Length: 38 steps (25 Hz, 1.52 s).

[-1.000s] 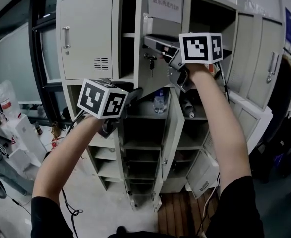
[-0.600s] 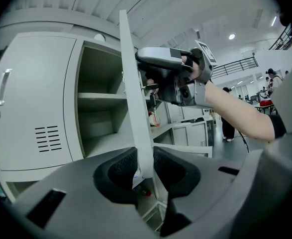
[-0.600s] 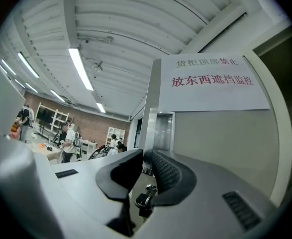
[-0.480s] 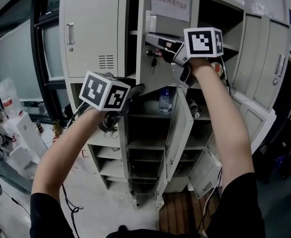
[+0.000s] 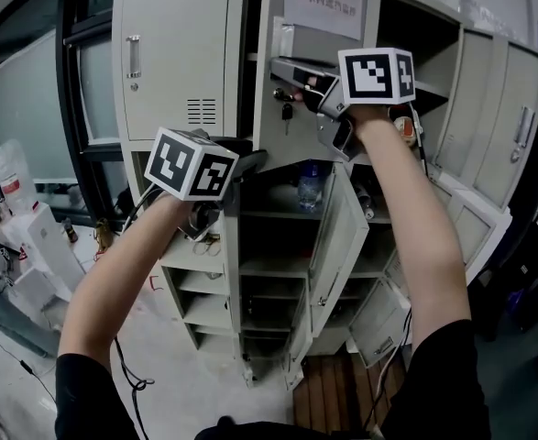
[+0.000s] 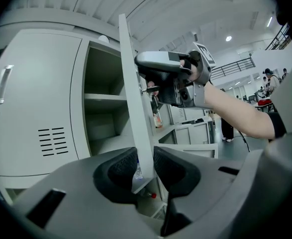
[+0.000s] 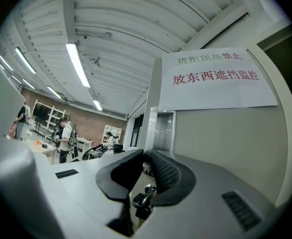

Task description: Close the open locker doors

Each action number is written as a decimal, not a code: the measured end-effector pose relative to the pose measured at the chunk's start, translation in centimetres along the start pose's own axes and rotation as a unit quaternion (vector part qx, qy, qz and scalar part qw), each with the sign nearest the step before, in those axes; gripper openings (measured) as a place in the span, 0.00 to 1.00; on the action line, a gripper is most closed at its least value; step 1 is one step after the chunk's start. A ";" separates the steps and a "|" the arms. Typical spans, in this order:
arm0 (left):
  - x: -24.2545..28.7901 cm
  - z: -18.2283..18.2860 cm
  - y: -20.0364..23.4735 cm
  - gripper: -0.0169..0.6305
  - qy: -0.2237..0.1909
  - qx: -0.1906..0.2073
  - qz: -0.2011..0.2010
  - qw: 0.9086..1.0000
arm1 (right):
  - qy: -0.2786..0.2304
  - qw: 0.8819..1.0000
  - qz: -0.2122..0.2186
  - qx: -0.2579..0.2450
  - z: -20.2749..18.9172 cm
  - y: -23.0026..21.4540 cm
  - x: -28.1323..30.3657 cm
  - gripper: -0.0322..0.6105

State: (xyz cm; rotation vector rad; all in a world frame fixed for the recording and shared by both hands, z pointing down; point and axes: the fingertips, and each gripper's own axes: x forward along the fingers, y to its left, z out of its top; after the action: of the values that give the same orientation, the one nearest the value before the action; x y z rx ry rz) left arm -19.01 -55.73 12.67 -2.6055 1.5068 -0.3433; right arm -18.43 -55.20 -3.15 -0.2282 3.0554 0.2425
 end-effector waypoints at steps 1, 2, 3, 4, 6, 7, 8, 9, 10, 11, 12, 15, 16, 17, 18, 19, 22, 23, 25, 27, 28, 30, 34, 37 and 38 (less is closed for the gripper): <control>0.0 -0.1 0.3 0.20 -0.001 0.002 0.003 1.000 | 0.000 1.000 -0.004 0.000 -0.1 -0.2 0.2 0.16; -0.1 -0.1 0.6 0.20 -0.003 0.005 0.007 1.000 | -0.001 1.000 -0.008 -0.001 -0.1 -0.5 0.3 0.16; -0.2 -0.1 1.0 0.20 -0.006 0.008 0.013 1.000 | -0.001 1.000 -0.012 -0.001 -0.2 -0.7 0.4 0.16; -0.5 0.1 1.3 0.20 -0.011 0.012 0.021 1.000 | -0.001 1.000 -0.016 -0.001 -0.2 -0.9 0.6 0.16; -1.2 0.8 2.2 0.20 -0.031 0.022 0.040 0.998 | -0.001 1.000 -0.027 -0.005 -0.4 -1.4 0.8 0.16; -1.6 1.4 2.6 0.20 -0.046 0.027 0.048 0.997 | -0.001 0.999 -0.035 -0.007 -0.5 -1.7 1.0 0.16; -1.9 2.1 3.0 0.20 -0.064 0.029 0.053 0.996 | 0.000 0.999 -0.044 -0.011 -0.5 -1.9 1.1 0.16; -2.2 2.9 3.4 0.20 -0.081 0.029 0.056 0.995 | 0.001 0.998 -0.054 -0.014 -0.6 -2.2 1.3 0.16; -2.5 3.5 3.8 0.20 -0.095 0.029 0.059 0.993 | 0.002 0.998 -0.063 -0.017 -0.6 -2.5 1.7 0.16; -2.7 4.1 4.4 0.19 -0.103 0.031 0.061 0.992 | 0.003 0.997 -0.072 -0.018 -0.6 -2.8 2.1 0.16; -2.8 4.4 4.9 0.18 -0.106 0.037 0.063 0.992 | 0.003 0.997 -0.081 -0.019 -0.6 -3.1 2.7 0.16; -2.6 4.7 6.0 0.13 -0.106 0.057 0.059 0.991 | 0.001 0.994 -0.104 -0.017 -0.9 -3.7 4.2 0.16; -2.4 4.7 6.3 0.12 -0.107 0.060 0.053 0.991 | 0.000 0.994 -0.111 -0.016 -0.9 -4.0 4.6 0.16; -2.1 4.7 6.4 0.11 -0.109 0.060 0.044 0.991 | 0.000 0.993 -0.118 -0.017 -1.0 -4.2 4.9 0.16; -1.8 4.7 6.5 0.10 -0.110 0.059 0.035 0.992 | 0.000 0.992 -0.126 -0.018 -1.1 -4.4 5.2 0.16; -1.5 4.7 6.7 0.09 -0.112 0.058 0.027 0.992 | 0.001 0.991 -0.134 -0.020 -1.2 -4.6 5.5 0.16; -0.3 4.4 7.5 0.07 -0.109 0.057 0.019 0.992 | 0.001 0.987 -0.158 -0.022 -1.4 -5.4 6.3 0.16; 0.2 4.3 8.0 0.07 -0.106 0.055 0.018 0.993 | -0.001 0.986 -0.165 -0.021 -1.4 -5.7 6.6 0.16; 1.3 4.1 8.8 0.07 -0.100 0.047 0.015 0.994 | -0.003 0.984 -0.179 -0.020 -1.4 -6.3 7.1 0.16; 2.1 3.9 9.5 0.06 -0.100 0.038 0.009 0.994 | -0.004 0.982 -0.190 -0.019 -1.6 -6.9 7.5 0.16; 2.5 3.9 9.8 0.06 -0.101 0.036 0.005 0.994 | -0.004 0.981 -0.195 -0.019 -1.6 -7.2 7.8 0.16; 3.1 3.9 10.1 0.06 -0.102 0.036 0.000 0.994 | -0.004 0.979 -0.202 -0.018 -1.7 -7.8 8.1 0.16; 4.2 3.9 11.1 0.06 -0.102 0.036 -0.001 0.994 | -0.004 0.976 -0.215 -0.019 -2.0 -9.0 8.8 0.15; 4.8 3.6 11.8 0.06 -0.103 0.028 -0.005 0.994 | -0.004 0.974 -0.224 -0.019 -2.2 -9.7 9.2 0.15; 5.0 3.5 12.0 0.06 -0.103 0.026 -0.006 0.994 | -0.004 0.974 -0.227 -0.019 -2.3 -9.9 9.3 0.15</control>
State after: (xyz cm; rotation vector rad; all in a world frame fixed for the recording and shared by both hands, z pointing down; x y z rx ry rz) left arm -25.83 -66.10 7.48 -2.5217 1.3952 -0.1085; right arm -26.21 -66.54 -3.16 -0.9059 2.8836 0.2677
